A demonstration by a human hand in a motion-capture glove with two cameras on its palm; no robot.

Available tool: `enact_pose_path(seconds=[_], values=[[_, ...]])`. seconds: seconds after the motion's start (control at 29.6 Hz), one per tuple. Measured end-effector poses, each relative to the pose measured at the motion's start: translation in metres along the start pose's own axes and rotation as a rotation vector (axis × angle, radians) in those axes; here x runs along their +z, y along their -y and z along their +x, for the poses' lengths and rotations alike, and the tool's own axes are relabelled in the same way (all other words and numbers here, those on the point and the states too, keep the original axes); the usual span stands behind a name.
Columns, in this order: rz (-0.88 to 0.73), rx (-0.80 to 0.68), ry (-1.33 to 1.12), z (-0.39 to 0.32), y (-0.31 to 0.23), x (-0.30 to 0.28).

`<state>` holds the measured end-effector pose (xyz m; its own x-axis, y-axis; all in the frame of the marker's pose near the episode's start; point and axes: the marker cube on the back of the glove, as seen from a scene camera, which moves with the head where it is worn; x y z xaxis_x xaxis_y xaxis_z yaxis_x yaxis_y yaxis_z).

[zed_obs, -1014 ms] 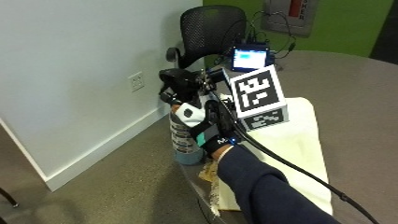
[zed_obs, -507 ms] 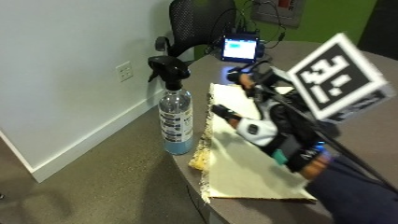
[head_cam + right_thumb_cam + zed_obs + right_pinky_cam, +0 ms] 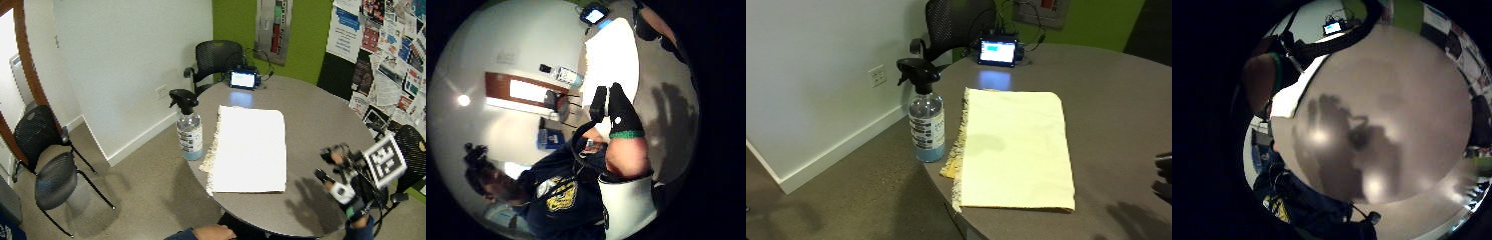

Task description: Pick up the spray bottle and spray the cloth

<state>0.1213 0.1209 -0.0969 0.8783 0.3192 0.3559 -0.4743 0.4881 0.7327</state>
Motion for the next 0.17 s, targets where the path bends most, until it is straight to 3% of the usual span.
enact_pose_path(seconds=[0.17], values=[[0.038,0.146,0.102,0.025,-0.045,-0.009]])
